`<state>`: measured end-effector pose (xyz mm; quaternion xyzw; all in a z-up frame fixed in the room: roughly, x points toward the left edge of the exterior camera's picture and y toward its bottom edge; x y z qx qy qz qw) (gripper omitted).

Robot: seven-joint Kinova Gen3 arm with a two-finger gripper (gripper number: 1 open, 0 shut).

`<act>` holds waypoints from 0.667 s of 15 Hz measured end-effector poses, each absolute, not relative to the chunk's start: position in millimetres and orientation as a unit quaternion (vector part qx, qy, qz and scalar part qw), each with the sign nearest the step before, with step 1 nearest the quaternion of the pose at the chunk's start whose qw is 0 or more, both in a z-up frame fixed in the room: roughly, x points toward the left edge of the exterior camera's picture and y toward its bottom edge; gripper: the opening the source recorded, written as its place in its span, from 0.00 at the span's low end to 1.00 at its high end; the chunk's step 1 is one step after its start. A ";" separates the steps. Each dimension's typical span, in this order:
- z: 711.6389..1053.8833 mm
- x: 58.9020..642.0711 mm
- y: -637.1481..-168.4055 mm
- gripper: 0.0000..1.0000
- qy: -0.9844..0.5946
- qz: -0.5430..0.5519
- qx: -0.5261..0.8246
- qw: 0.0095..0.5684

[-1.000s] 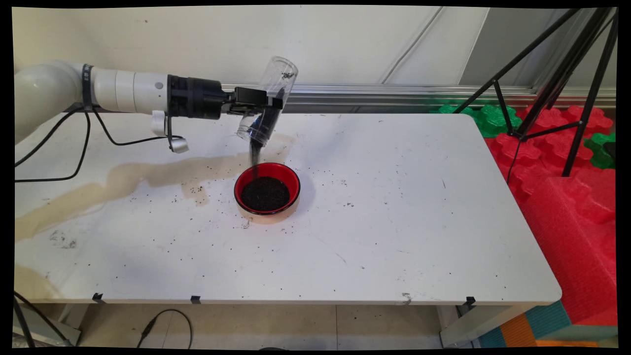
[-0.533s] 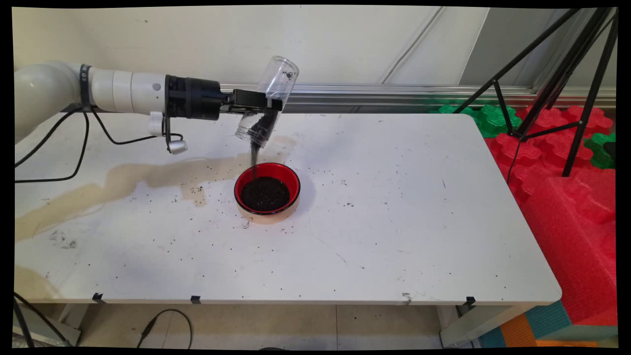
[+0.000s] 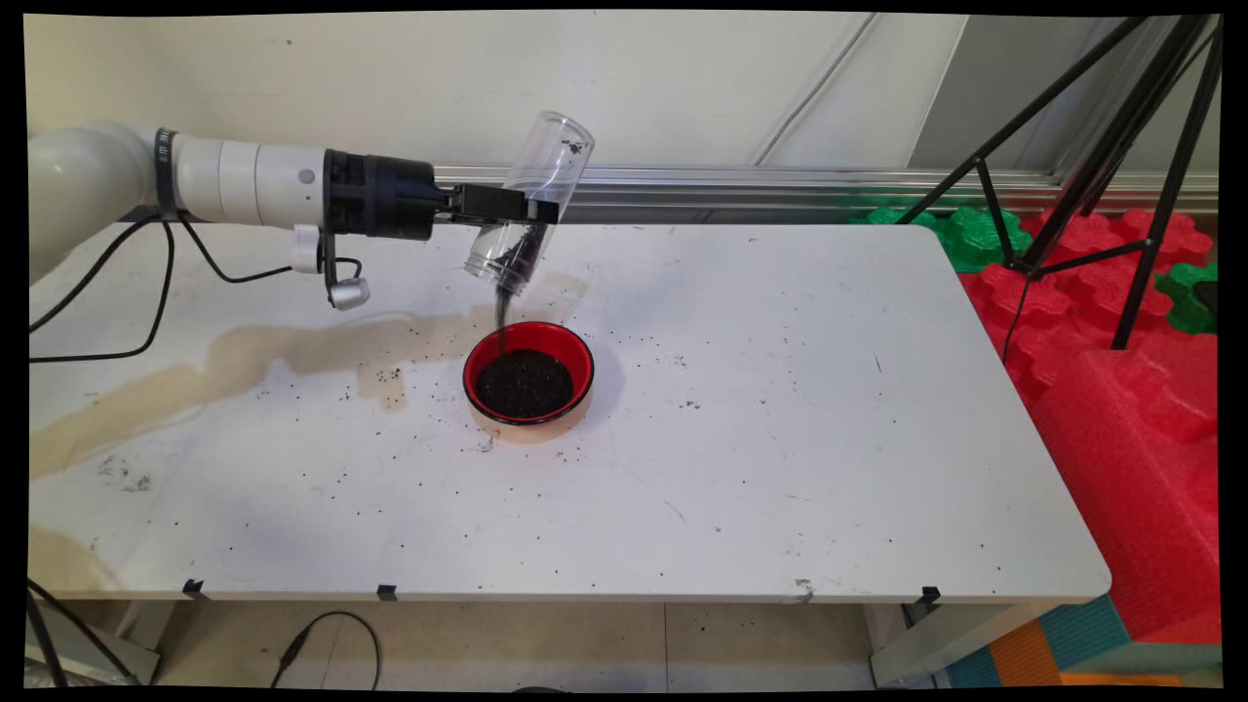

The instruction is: Pour the black seasoning powder in the red bowl

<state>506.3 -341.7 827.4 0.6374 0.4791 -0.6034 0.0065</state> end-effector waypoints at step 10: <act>827.8 503.2 -339.3 0.00 0.437 -0.602 0.668 0.035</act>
